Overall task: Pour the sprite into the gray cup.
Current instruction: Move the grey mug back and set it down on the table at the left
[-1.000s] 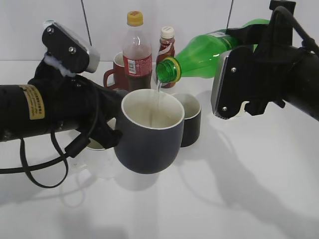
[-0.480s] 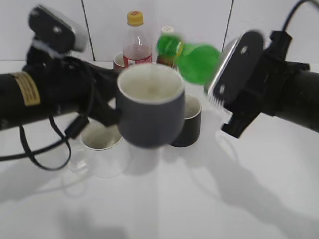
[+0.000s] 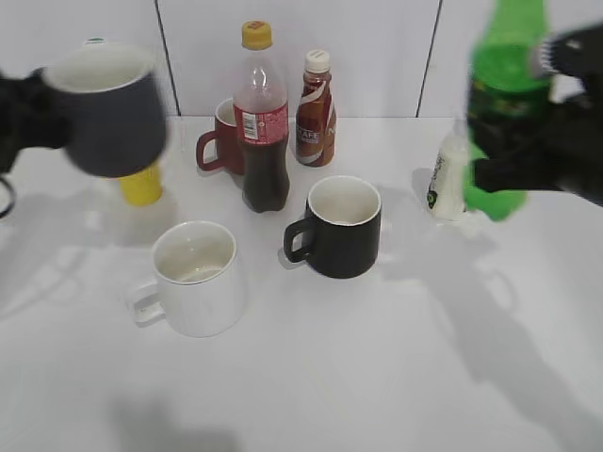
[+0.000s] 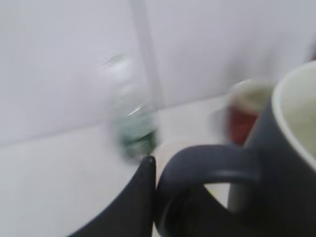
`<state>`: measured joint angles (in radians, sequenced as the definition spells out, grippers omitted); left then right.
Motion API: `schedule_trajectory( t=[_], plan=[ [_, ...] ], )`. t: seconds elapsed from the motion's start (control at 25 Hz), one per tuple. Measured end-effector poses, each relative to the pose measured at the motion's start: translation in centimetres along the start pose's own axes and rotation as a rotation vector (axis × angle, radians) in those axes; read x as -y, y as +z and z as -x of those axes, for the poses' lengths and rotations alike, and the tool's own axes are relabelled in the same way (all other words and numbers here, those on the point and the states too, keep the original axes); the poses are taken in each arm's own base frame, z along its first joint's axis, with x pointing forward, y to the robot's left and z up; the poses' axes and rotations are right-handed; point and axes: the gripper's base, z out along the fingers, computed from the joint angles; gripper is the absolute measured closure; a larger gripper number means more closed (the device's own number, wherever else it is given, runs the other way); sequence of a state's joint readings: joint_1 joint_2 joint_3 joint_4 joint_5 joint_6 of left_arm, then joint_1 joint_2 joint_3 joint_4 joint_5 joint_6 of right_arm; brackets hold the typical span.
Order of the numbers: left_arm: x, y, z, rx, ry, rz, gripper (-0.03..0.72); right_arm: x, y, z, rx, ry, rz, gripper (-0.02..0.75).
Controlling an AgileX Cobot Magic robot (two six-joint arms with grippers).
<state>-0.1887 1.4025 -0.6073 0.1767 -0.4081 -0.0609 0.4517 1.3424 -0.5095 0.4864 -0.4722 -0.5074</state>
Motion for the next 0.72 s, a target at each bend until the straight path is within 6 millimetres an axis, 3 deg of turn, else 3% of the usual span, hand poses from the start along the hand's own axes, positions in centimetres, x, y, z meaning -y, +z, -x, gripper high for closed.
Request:
schedule_trajectory(
  t=[0.12, 0.24, 0.6, 0.72],
  plan=[
    [-3.4, 0.5, -2.6, -0.047, -0.031, 0.109, 0.626, 1.3, -0.1, -1.4, -0.021, 0.055, -0.022, 0.362],
    [-5.5, 1.4, -5.1, -0.062, -0.051, 0.167, 0.626, 1.4, -0.1, -2.2, -0.022, 0.061, -0.021, 0.362],
    [-5.7, 5.0, -10.9, -0.077, -0.029, 0.142, 0.626, 1.4, 0.0, -2.3, -0.015, 0.058, -0.020, 0.362],
    [-5.7, 5.6, -12.0, -0.050, -0.038, 0.139, 0.626, 1.4, 0.0, -2.3, -0.014, 0.056, -0.019, 0.362]
  ],
)
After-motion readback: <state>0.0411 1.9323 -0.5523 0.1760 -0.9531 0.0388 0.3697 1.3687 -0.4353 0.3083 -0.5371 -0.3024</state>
